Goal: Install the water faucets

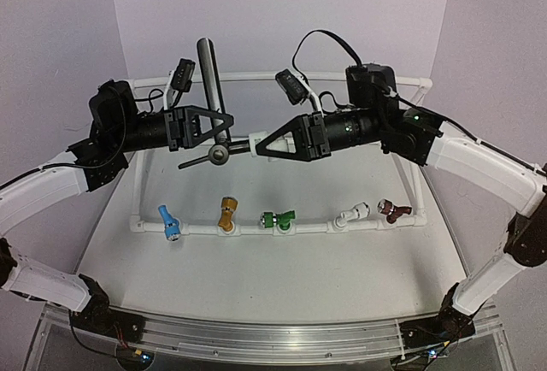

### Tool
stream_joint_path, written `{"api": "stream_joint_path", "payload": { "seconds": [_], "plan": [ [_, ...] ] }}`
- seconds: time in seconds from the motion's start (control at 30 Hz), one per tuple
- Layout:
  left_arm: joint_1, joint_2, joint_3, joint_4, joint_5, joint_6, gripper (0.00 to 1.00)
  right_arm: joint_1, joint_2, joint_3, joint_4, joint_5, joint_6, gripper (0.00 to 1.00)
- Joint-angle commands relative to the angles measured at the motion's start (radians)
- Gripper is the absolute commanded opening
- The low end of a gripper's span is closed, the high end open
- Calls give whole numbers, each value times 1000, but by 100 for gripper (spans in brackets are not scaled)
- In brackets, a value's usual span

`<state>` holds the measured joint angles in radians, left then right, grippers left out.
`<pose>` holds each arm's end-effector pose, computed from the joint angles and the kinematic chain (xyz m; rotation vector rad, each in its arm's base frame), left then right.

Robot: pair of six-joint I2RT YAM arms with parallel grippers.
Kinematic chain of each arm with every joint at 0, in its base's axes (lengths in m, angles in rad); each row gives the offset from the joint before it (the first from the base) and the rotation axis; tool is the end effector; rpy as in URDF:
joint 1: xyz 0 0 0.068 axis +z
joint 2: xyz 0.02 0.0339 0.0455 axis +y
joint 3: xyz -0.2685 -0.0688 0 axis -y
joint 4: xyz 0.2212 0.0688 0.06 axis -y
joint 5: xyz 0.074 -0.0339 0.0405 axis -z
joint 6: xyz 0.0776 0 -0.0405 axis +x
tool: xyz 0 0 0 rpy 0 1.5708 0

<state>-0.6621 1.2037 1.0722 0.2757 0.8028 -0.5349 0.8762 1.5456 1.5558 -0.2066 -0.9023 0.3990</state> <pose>0.1844 -0.2145 0.4130 0.8308 1.4522 -1.5048 0.1795 0.3106 0.4203 -1.1745 1.6556 1.6557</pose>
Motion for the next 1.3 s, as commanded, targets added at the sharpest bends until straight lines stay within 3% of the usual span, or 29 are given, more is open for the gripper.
{"api": "stream_joint_path", "payload": {
  "seconds": [0.0,0.07,0.1,0.3,0.47,0.6,0.8,1.07,1.27],
  "plan": [
    [-8,-7,43,23,-23,-141,0,-37,1,121,63,5,35,74],
    [-7,13,40,79,-14,-261,0,-63,-7,148,28,54,-52,94],
    [-6,25,36,115,-3,-322,0,-77,-16,161,7,91,-116,97],
    [24,97,-42,406,49,-698,0,-86,-150,91,-29,327,-728,98],
    [64,188,-77,676,106,-963,0,-64,-277,-72,-27,353,-1227,98],
    [67,227,-73,721,140,-1034,0,-51,-356,-208,-8,362,-1562,98],
    [60,215,-60,635,151,-999,0,20,-346,-259,35,483,-1789,98],
    [45,232,-57,601,170,-975,0,90,-304,-308,195,563,-1938,94],
    [42,239,-57,597,178,-968,0,116,-265,-304,266,587,-1972,75]
  ]
}}
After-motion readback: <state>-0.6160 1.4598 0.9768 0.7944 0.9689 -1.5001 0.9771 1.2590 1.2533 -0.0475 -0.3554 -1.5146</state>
